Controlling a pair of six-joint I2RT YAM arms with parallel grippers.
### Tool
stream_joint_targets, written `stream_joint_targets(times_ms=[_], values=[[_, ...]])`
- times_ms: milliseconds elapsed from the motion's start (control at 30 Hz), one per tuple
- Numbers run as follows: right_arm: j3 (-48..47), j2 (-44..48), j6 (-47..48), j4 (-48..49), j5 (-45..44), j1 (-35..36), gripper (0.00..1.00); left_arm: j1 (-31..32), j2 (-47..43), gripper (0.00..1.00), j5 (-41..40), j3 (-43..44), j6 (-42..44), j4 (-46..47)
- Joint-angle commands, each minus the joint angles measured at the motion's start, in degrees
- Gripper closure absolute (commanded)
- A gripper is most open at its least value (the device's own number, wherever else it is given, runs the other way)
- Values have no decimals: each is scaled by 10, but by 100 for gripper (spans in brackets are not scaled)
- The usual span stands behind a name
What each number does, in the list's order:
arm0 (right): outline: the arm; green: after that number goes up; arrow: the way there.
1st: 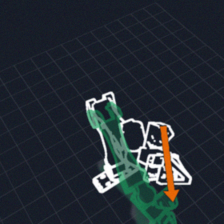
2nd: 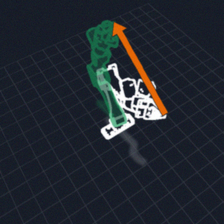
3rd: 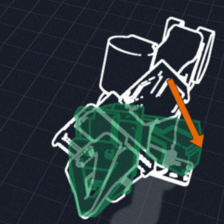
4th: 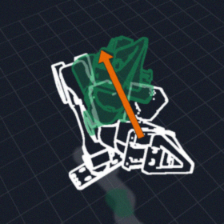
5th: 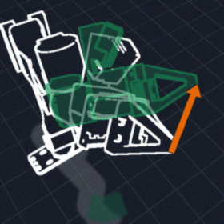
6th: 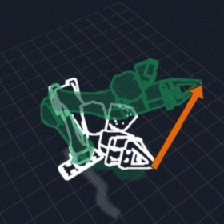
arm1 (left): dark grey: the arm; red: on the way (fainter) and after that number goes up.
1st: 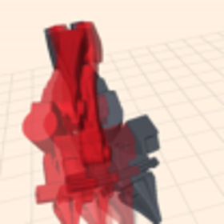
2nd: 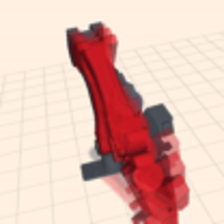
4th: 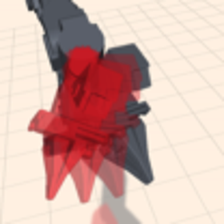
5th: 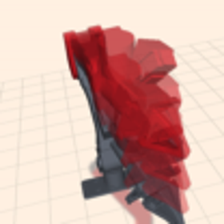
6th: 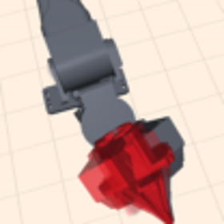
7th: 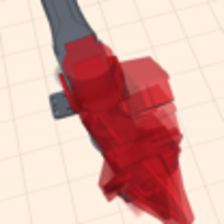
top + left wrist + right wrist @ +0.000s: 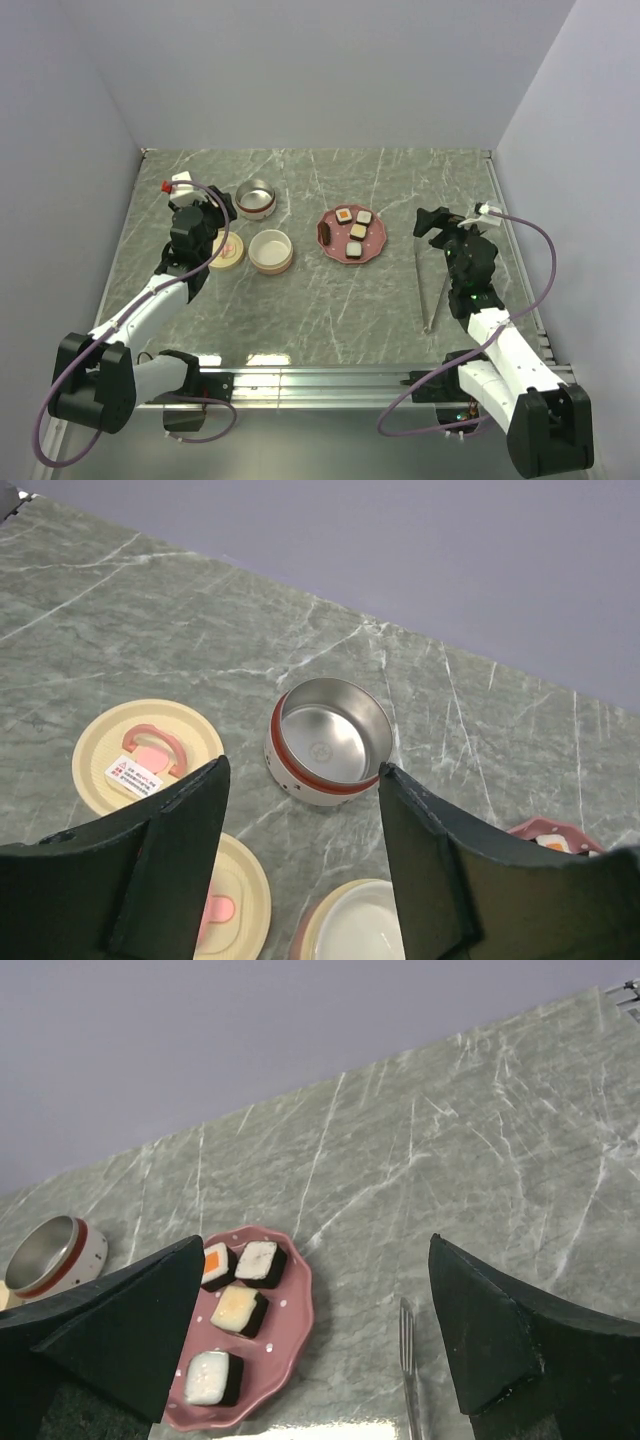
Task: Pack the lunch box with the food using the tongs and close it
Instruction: Grab the clamp with the right arm
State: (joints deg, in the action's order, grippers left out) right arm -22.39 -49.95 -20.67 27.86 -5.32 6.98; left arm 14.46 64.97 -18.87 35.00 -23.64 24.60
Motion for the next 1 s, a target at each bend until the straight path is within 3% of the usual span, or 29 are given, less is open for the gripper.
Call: stream_joint_targets(times_ms=[0,67,167,233,367,500,667,967], values=[[-14,6,9,16,-16,5,0,1,-9,32,6,-1,11,25],[-18,6,6,0,-24,5,0,1,-8,18,9,0,11,27],[-41,-13,-14,-53,-62,6,0,1,-8,16,9,-1,9,27],[-63,-27,-15,-82,-99,12,10,1,-9,16,8,0,6,25],[-131,-99,-4,-175,-147,67,12,1,-8,15,17,4,1,15],[-187,-180,-23,-260,-132,87,13,1,-12,9,17,9,-5,2],[-220,-242,-44,-345,-128,97,18,1,-14,8,24,9,-10,-7],[-238,-239,-61,-466,-127,119,34,1,-29,7,43,-6,-17,-4]])
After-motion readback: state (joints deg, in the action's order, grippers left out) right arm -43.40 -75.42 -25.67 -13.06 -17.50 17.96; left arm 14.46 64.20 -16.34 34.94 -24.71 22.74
